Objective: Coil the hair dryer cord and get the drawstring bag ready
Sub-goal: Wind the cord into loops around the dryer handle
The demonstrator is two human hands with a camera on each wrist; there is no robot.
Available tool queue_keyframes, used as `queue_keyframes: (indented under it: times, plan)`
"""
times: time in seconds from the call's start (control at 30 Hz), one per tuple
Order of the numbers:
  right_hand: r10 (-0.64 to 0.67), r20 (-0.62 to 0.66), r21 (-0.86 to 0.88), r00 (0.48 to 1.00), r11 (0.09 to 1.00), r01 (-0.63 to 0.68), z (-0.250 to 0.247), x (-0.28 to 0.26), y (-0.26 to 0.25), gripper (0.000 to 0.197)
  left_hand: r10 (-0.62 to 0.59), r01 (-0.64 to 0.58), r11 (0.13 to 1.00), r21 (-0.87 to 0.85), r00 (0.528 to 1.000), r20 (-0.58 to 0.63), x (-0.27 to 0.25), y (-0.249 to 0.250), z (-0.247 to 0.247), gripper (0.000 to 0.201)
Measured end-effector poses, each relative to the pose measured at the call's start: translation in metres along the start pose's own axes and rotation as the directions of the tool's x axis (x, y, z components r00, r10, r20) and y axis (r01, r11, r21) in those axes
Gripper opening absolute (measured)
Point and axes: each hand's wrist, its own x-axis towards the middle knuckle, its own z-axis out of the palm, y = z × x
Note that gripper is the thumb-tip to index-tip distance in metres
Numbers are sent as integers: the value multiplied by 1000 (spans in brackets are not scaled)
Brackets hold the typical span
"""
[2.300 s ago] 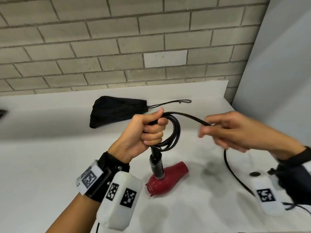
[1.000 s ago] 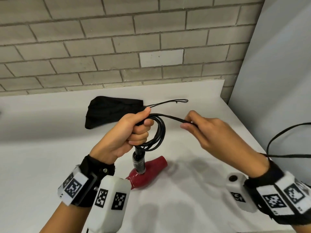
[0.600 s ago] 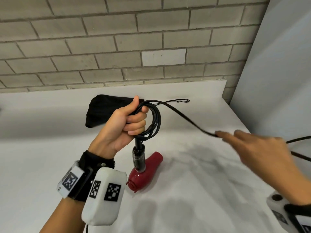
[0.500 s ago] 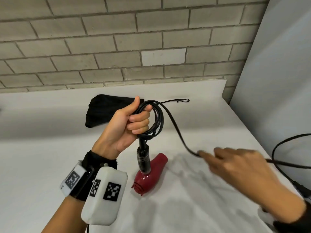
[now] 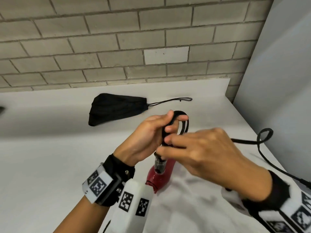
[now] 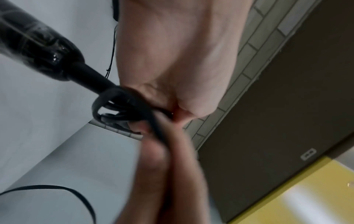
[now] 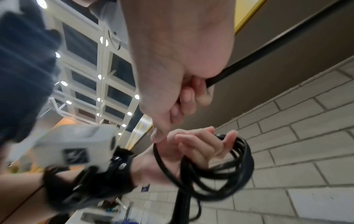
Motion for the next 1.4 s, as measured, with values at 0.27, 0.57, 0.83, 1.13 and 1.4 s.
queue_keyframes:
  times: [0.27, 0.57, 0.83, 1.13, 1.4]
  plan:
    - [374, -78, 307, 924, 891, -335, -23, 20, 33, 34, 25, -37, 994, 101, 993, 119, -1, -3, 2, 48]
    - [365, -56, 144, 930, 924, -354, -8, -5, 81, 51, -25, -5, 973, 230, 992, 125, -11, 5, -5, 45]
    - [658, -136, 133, 740, 753, -645, 20, -103, 172, 77, -3, -9, 979, 206, 998, 58, -21, 10, -25, 42]
    - [772, 144, 52, 619, 619, -784, 17, -126, 168, 56, -24, 25, 1000, -5, 995, 97, -16, 12, -30, 37]
    - [439, 225, 682, 870, 566, -462, 18, -54, 66, 35, -10, 9, 1000, 8, 995, 98, -10, 8, -20, 36]
